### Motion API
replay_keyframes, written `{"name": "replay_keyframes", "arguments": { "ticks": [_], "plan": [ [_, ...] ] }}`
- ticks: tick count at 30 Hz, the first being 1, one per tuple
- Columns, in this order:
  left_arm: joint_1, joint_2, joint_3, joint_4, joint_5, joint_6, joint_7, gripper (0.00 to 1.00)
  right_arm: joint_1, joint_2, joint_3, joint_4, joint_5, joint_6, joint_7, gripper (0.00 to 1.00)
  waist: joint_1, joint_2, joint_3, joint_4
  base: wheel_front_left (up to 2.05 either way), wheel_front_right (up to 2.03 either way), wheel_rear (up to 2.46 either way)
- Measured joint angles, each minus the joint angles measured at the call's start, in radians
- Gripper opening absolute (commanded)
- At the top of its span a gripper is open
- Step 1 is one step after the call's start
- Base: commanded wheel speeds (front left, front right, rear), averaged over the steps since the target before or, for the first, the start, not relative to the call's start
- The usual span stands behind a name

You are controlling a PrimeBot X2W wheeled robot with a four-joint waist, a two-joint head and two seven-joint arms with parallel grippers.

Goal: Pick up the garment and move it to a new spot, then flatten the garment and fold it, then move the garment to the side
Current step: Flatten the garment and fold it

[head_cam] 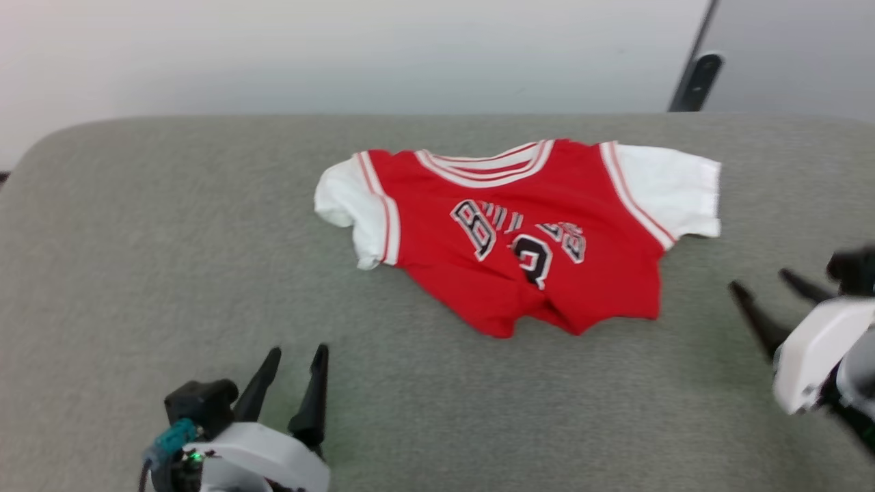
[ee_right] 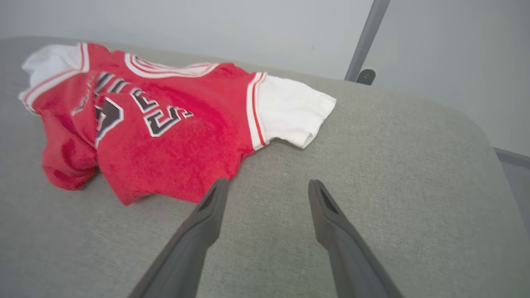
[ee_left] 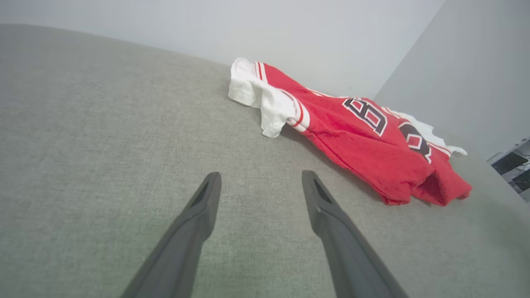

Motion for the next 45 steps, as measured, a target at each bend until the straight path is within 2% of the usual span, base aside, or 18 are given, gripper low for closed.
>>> {"name": "replay_keyframes", "arguments": {
  "ticks": [3, 7, 14, 17, 20, 28, 34, 35, 36, 37, 41, 43, 45],
  "plan": [
    [0.039, -0.028, 0.043, -0.112, 0.086, 0.030, -0.003, 1.00, -0.105, -0.079, 0.032, 0.079, 0.025, 0.000, 0.077, 1.00, 0.0000, 0.0000, 0.016, 0.032, 0.00, 0.00, 0.00],
    [0.072, -0.072, 0.083, -0.184, 0.180, 0.029, -0.004, 1.00, -0.257, -0.153, 0.080, 0.197, 0.067, 0.000, 0.197, 1.00, 0.0001, 0.0000, 0.053, 0.075, 0.00, 0.00, 0.00],
    [0.073, -0.140, 0.125, -0.216, 0.297, -0.020, -0.004, 1.00, -0.506, -0.253, 0.107, 0.409, 0.107, 0.000, 0.383, 1.00, 0.0000, 0.0000, 0.142, 0.147, 0.00, 0.00, 0.00],
    [0.065, -0.169, 0.137, -0.222, 0.333, -0.042, -0.004, 1.00, -0.590, -0.279, 0.082, 0.491, 0.100, 0.000, 0.398, 1.00, 0.0000, 0.0000, 0.183, 0.180, 0.00, 0.00, 0.00],
    [0.058, -0.195, 0.151, -0.227, 0.361, -0.067, -0.004, 1.00, -0.669, -0.290, 0.062, 0.563, 0.073, 0.000, 0.406, 1.00, 0.0000, 0.0000, 0.226, 0.211, 0.00, 0.00, 0.00],
    [0.032, -0.251, 0.194, -0.232, 0.413, -0.121, -0.004, 1.00, -0.799, -0.269, 0.052, 0.717, -0.011, 0.000, 0.410, 1.00, 0.0000, 0.0000, 0.344, 0.277, 0.00, 0.00, 0.00],
    [0.030, -0.275, 0.227, -0.237, 0.441, -0.144, -0.004, 1.00, -0.851, -0.262, 0.062, 0.765, -0.006, -0.006, 0.433, 0.98, 0.0000, 0.0000, 0.398, 0.312, 0.00, 0.00, 0.00],
    [0.027, -0.277, 0.229, -0.241, 0.446, -0.147, -0.004, 1.00, -0.855, -0.263, 0.065, 0.767, -0.005, -0.006, 0.430, 0.49, 0.0000, 0.0000, 0.402, 0.315, 0.00, 0.00, 0.00],
    [0.022, -0.276, 0.231, -0.244, 0.451, -0.153, -0.004, 1.00, -0.855, -0.264, 0.069, 0.767, -0.005, -0.006, 0.426, 0.16, 0.0000, 0.0000, 0.405, 0.317, 0.00, 0.00, 0.00],
    [0.016, -0.276, 0.233, -0.249, 0.452, -0.156, -0.004, 1.00, -0.856, -0.263, 0.074, 0.768, -0.002, -0.006, 0.422, 0.00, 0.0000, 0.0000, 0.405, 0.316, 0.00, 0.00, 0.00],
    [-0.046, -0.247, 0.226, -0.272, 0.453, -0.195, 0.028, 1.00, -0.856, -0.240, 0.087, 0.782, 0.021, -0.005, 0.395, 0.00, 0.0000, 0.0000, 0.398, 0.308, 0.00, 0.00, 0.00],
    [-0.121, -0.214, 0.228, -0.285, 0.455, -0.217, 0.072, 1.00, -0.856, -0.235, 0.091, 0.789, 0.028, -0.004, 0.377, 0.00, 0.0000, 0.0000, 0.394, 0.302, 0.00, 0.00, 0.00],
    [-0.220, -0.200, 0.243, -0.288, 0.413, -0.244, 0.121, 1.00, -0.858, -0.228, 0.098, 0.794, 0.029, -0.004, 0.361, 0.00, 0.0000, 0.0000, 0.394, 0.294, 0.00, 0.00, 0.00]
  ]
}}
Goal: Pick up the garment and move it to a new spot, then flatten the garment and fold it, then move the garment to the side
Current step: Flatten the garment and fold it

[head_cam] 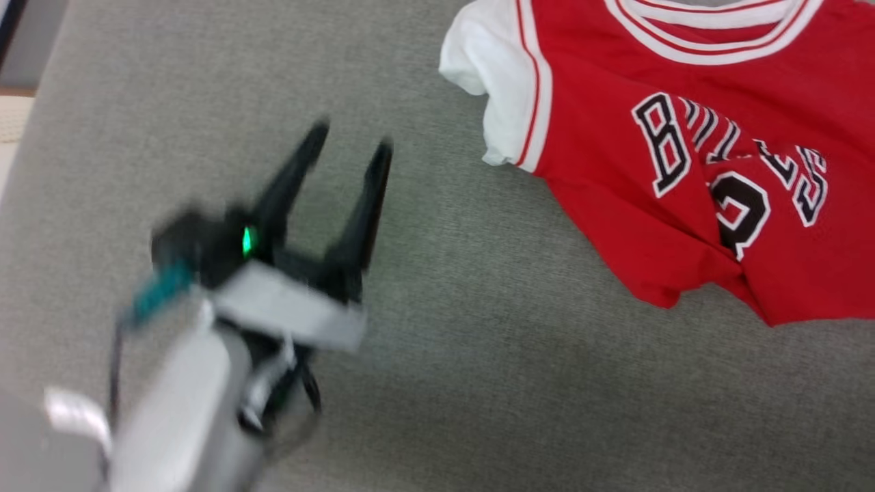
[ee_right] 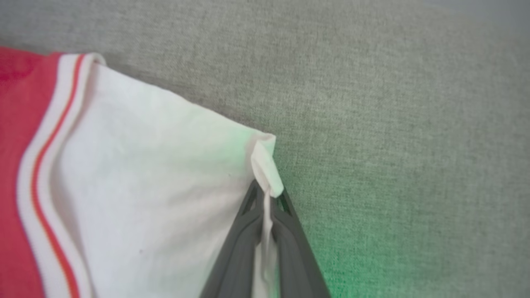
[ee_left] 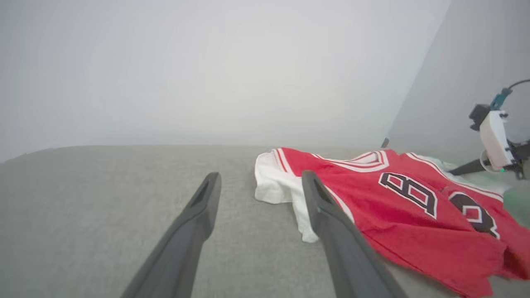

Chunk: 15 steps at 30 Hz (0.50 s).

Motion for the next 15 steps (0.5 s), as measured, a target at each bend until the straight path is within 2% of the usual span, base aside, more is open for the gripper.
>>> {"name": "replay_keyframes", "arguments": {
  "ticks": [3, 9, 11, 15],
  "plan": [
    [-0.163, 0.041, -0.008, 0.044, -0.049, -0.026, 0.123, 1.00, -0.013, 0.013, 0.015, 0.004, 0.007, 0.000, -0.012, 0.00, 0.0000, 0.0000, 0.004, -0.015, 0.00, 0.00, 0.00],
    [-0.453, 0.048, -0.042, 0.292, -0.323, -0.044, 0.441, 1.00, -0.047, 0.036, 0.061, 0.001, 0.019, 0.000, -0.020, 0.00, 0.0000, 0.0000, 0.019, -0.048, 0.00, 0.00, 0.00],
    [-0.527, 0.064, -0.093, 0.367, -0.382, -0.047, 0.557, 1.00, -0.060, 0.041, 0.080, -0.001, 0.026, 0.000, -0.019, 0.00, 0.0000, 0.0000, 0.026, -0.058, 0.00, 0.00, 0.00],
    [-0.651, 0.087, -0.167, 0.498, -0.471, -0.048, 0.699, 1.00, -0.086, 0.045, 0.113, -0.009, 0.037, 0.000, -0.018, 0.00, 0.0001, 0.0000, 0.044, -0.074, 0.00, 0.00, 0.00]
  ]
}}
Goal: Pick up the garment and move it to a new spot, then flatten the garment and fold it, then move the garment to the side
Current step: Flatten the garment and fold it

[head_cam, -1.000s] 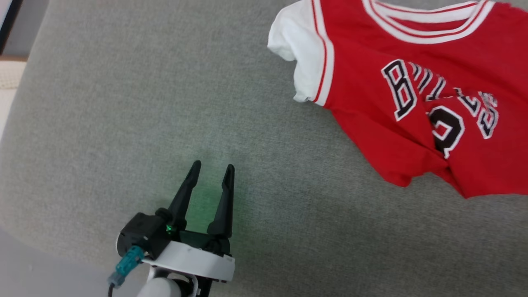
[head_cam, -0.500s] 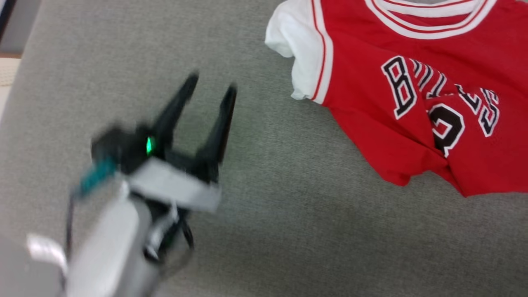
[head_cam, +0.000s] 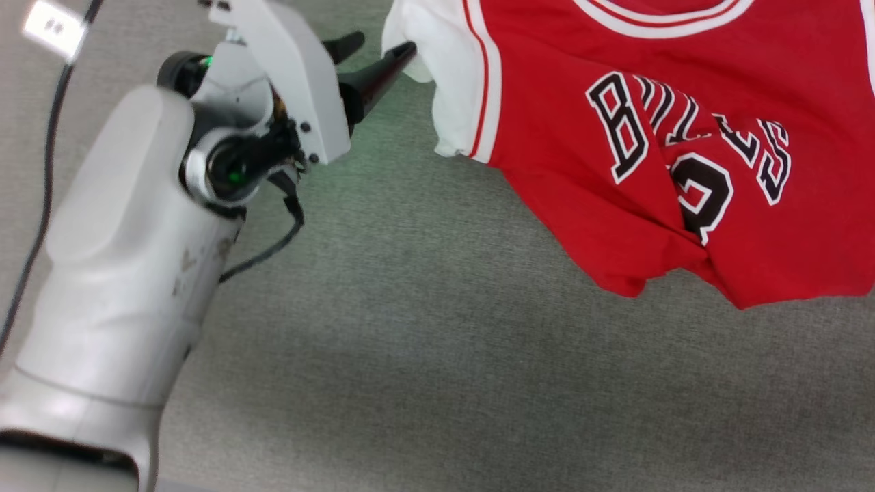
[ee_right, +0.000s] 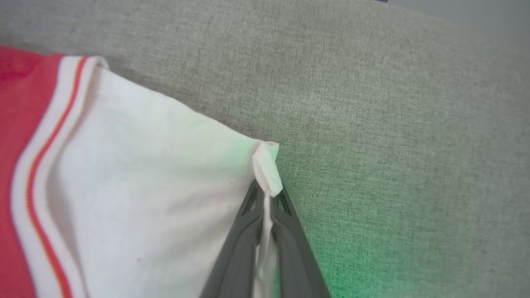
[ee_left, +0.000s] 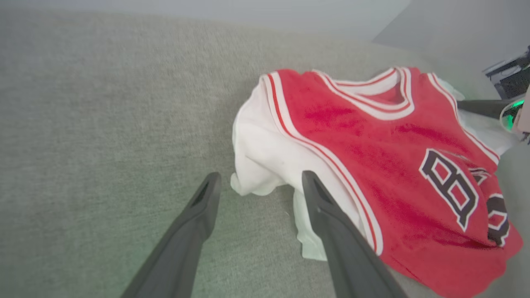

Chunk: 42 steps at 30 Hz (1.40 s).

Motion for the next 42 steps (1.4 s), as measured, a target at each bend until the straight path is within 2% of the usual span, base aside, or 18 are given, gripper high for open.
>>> {"name": "replay_keyframes", "arguments": {
  "ticks": [5, 12, 13, 14, 15, 16, 20, 26, 30, 35, 39, 42],
  "plan": [
    [-0.094, -0.002, -0.073, 0.160, -0.044, 0.000, 0.097, 1.00, -0.030, 0.003, 0.049, -0.014, 0.022, 0.000, 0.001, 0.00, 0.0000, 0.0000, 0.021, -0.018, 0.00, 0.00, 0.00],
    [-0.155, -0.044, -0.109, 0.244, -0.165, 0.000, 0.087, 1.00, -0.061, 0.007, 0.113, -0.027, 0.050, -0.001, -0.002, 0.00, -0.0001, 0.0000, 0.042, -0.040, 0.00, 0.00, 0.00],
    [-0.160, -0.042, -0.117, 0.252, -0.173, 0.000, 0.081, 0.92, -0.063, 0.007, 0.121, -0.027, 0.053, -0.001, -0.005, 0.00, 0.0000, 0.0000, 0.042, -0.043, 0.00, 0.00, 0.00],
    [-0.164, -0.040, -0.124, 0.257, -0.182, 0.000, 0.075, 0.64, -0.066, 0.008, 0.129, -0.026, 0.058, -0.001, -0.008, 0.00, 0.0000, 0.0000, 0.042, -0.045, 0.00, 0.00, 0.00],
    [-0.167, -0.039, -0.134, 0.261, -0.192, 0.000, 0.070, 0.30, -0.066, 0.009, 0.135, -0.025, 0.062, -0.002, -0.010, 0.00, 0.0000, 0.0000, 0.040, -0.046, 0.00, 0.00, 0.00],
    [-0.168, -0.038, -0.142, 0.263, -0.204, 0.000, 0.064, 0.00, -0.066, 0.010, 0.146, -0.025, 0.066, -0.002, -0.018, 0.00, 0.0000, 0.0000, 0.038, -0.048, 0.00, 0.00, 0.00],
    [-0.171, -0.021, -0.171, 0.268, -0.238, 0.000, 0.032, 0.00, -0.060, 0.015, 0.170, -0.020, 0.090, -0.002, -0.067, 0.00, -0.0001, 0.0000, 0.022, -0.055, 0.00, 0.00, 0.00],
    [-0.201, 0.034, -0.216, 0.291, -0.217, 0.000, -0.106, 0.00, -0.065, 0.043, 0.171, -0.009, 0.110, 0.004, -0.229, 0.00, 0.0000, 0.0000, -0.008, -0.071, 0.00, 0.00, 0.00],
    [-0.263, 0.044, -0.221, 0.335, -0.184, 0.000, -0.255, 0.00, -0.167, 0.045, 0.113, 0.025, 0.072, 0.004, -0.399, 0.00, 0.0000, 0.0000, -0.014, -0.092, 0.00, 0.00, 0.00],
    [-0.395, 0.037, -0.176, 0.456, -0.127, 0.001, -0.504, 0.00, -0.315, 0.093, 0.012, 0.088, 0.015, 0.004, -0.614, 0.00, 0.0000, 0.0000, -0.009, -0.119, 0.00, 0.00, 0.00],
    [-0.521, 0.014, -0.129, 0.547, -0.108, 0.010, -0.675, 0.00, -0.443, 0.120, -0.065, 0.140, -0.022, 0.004, -0.742, 0.00, 0.0000, 0.0000, -0.008, -0.142, 0.00, 0.00, 0.00],
    [-0.616, 0.001, -0.090, 0.595, -0.110, 0.010, -0.764, 0.00, -0.542, 0.133, -0.118, 0.187, -0.044, 0.004, -0.808, 0.00, 0.0000, 0.0000, -0.010, -0.159, 0.00, 0.00, 0.00]
  ]
}}
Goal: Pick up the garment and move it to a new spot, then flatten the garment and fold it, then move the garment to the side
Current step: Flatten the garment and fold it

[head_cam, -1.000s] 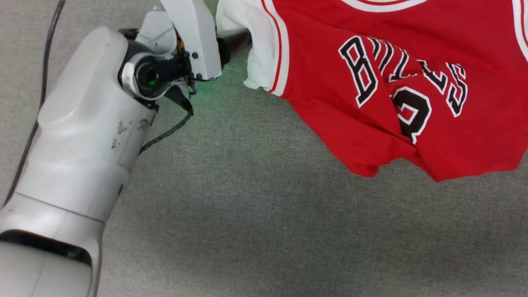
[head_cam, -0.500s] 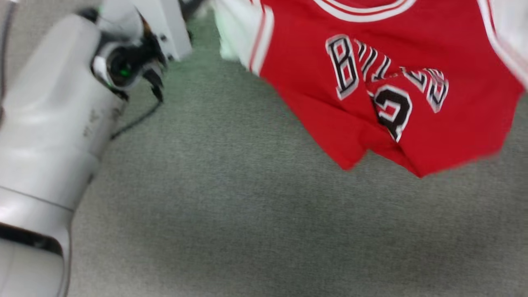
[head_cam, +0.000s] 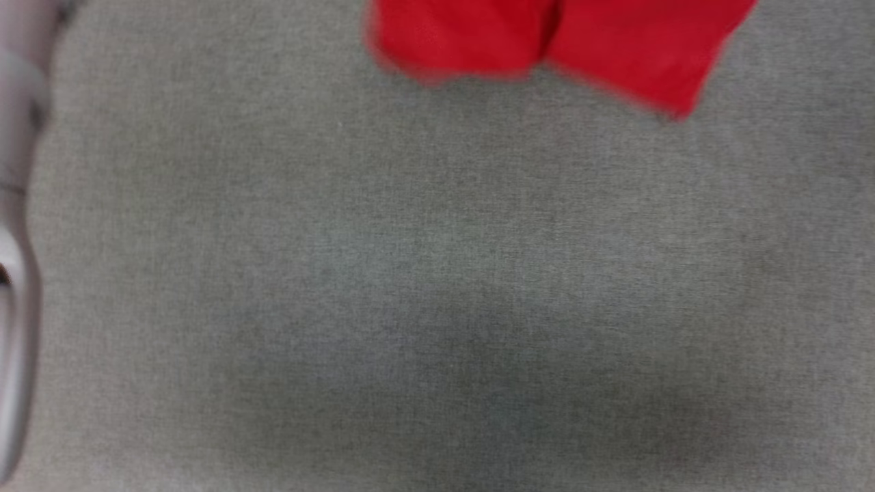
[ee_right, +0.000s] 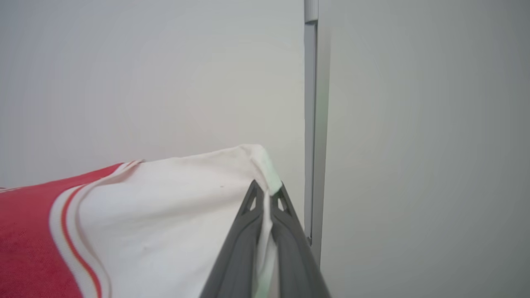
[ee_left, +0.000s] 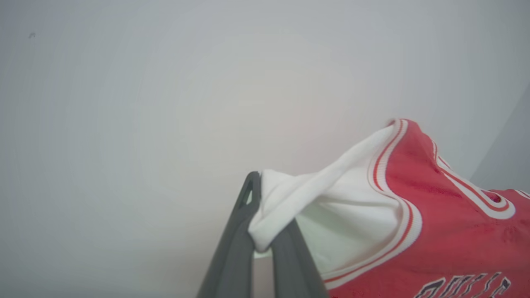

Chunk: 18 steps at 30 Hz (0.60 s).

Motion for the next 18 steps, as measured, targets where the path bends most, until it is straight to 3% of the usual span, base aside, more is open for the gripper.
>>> {"name": "replay_keyframes", "arguments": {
  "ticks": [5, 9, 15, 18],
  "plan": [
    [-0.100, -0.019, 0.050, 0.030, -0.010, -0.005, -0.051, 0.00, -0.121, 0.019, -0.049, 0.076, -0.040, 0.000, -0.086, 0.00, 0.0000, 0.0000, -0.021, -0.015, 0.00, 0.00, 0.00],
    [-0.085, -0.045, 0.034, 0.055, -0.001, -0.010, -0.053, 0.00, -0.131, 0.052, -0.025, 0.106, -0.060, 0.000, -0.100, 0.00, 0.0000, 0.0000, -0.045, -0.019, 0.00, 0.00, 0.00],
    [0.099, -0.038, -0.005, -0.033, -0.092, -0.010, -0.007, 0.00, 0.019, 0.065, 0.065, 0.091, -0.025, 0.000, -0.088, 0.00, 0.0000, 0.0000, -0.080, -0.019, 0.00, 0.00, 0.00],
    [0.210, -0.001, -0.028, -0.125, -0.153, -0.010, 0.025, 0.00, 0.123, 0.054, 0.116, 0.038, 0.033, 0.000, -0.075, 0.00, 0.0000, 0.0000, -0.097, -0.020, 0.00, 0.00, 0.00]
  ]
}}
